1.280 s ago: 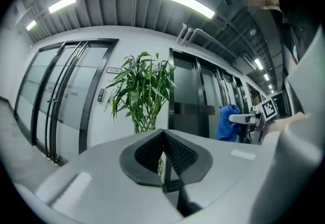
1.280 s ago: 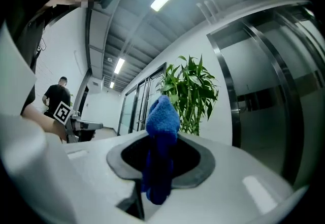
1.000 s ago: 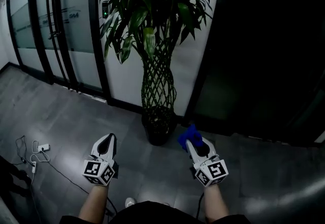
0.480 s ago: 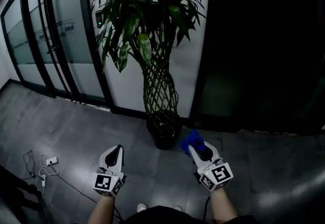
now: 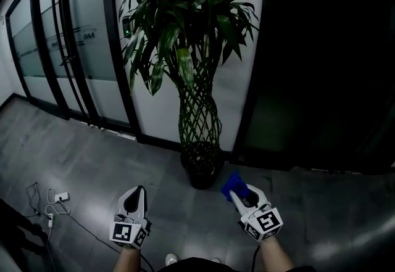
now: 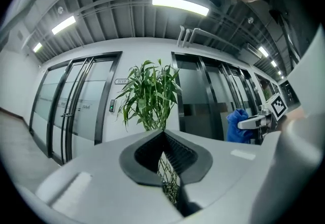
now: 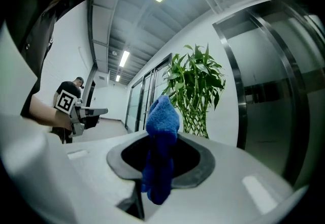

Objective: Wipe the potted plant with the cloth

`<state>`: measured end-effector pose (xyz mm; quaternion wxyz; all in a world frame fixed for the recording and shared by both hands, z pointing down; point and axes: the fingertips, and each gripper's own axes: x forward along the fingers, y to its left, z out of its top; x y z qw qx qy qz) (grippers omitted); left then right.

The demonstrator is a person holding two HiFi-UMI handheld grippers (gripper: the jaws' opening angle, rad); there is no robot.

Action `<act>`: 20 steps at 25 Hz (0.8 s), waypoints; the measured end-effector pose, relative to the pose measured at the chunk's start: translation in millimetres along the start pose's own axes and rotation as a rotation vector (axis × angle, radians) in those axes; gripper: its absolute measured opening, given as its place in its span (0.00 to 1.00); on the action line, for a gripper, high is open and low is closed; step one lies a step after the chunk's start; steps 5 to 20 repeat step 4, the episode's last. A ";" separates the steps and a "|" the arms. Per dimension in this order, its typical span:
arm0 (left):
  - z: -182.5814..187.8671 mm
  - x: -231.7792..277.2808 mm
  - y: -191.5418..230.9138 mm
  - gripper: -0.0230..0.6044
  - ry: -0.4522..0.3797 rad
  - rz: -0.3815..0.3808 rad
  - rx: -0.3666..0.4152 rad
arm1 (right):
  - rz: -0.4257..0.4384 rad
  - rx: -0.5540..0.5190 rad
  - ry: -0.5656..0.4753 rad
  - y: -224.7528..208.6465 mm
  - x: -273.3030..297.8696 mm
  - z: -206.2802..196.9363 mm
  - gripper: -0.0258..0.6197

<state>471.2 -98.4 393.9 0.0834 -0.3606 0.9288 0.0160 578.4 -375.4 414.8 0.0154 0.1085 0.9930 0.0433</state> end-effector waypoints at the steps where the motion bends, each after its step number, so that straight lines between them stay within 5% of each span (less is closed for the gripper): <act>1: -2.4 -1.9 3.7 0.05 0.007 0.006 0.004 | 0.007 -0.018 0.009 1.2 2.5 -1.3 0.21; 20: -8.6 -6.3 15.5 0.05 0.021 0.027 0.012 | 0.024 -0.048 0.021 3.5 10.9 -2.4 0.21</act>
